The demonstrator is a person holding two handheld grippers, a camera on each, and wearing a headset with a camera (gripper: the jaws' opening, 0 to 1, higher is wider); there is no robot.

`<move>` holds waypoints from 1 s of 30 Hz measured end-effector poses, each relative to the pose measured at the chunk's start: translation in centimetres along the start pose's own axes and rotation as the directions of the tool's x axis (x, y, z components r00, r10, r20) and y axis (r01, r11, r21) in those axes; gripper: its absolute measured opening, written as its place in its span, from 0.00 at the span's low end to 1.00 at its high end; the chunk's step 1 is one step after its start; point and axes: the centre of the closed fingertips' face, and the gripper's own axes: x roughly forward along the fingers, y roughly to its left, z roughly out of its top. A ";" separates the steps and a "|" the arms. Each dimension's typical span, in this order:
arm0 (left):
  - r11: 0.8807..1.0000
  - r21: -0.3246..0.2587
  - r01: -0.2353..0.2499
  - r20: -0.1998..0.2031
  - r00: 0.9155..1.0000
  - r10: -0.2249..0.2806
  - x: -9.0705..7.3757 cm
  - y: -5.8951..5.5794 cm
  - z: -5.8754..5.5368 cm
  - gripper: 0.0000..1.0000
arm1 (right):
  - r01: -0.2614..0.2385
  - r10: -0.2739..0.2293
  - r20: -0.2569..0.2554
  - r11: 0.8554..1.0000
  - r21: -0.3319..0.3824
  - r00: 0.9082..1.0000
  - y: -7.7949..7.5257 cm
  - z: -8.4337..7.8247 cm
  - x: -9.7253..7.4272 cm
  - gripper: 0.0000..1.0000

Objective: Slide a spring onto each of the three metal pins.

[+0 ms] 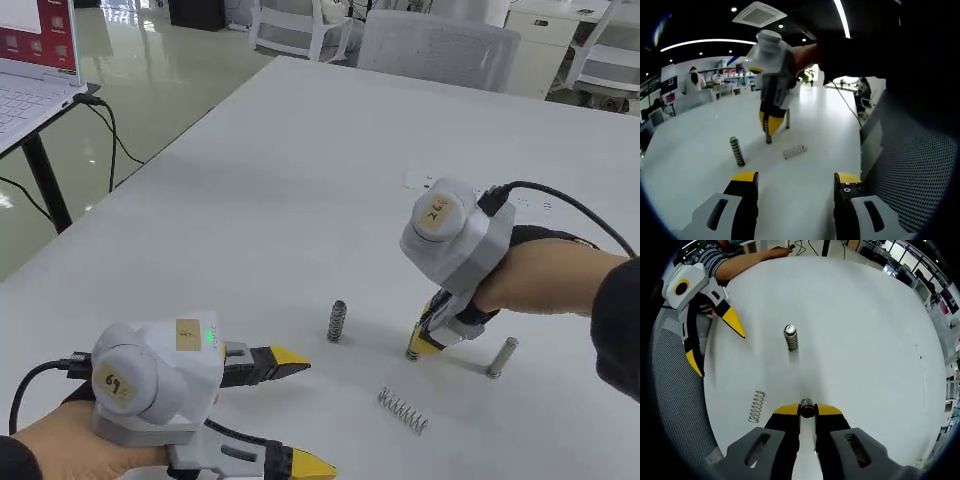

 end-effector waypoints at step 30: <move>1.000 0.006 0.001 -0.006 1.000 -0.001 -0.1 0.0 -0.1 0.55 | 0.006 -0.006 -0.016 1.000 0.018 1.000 -0.3 0.3 0.6 0.16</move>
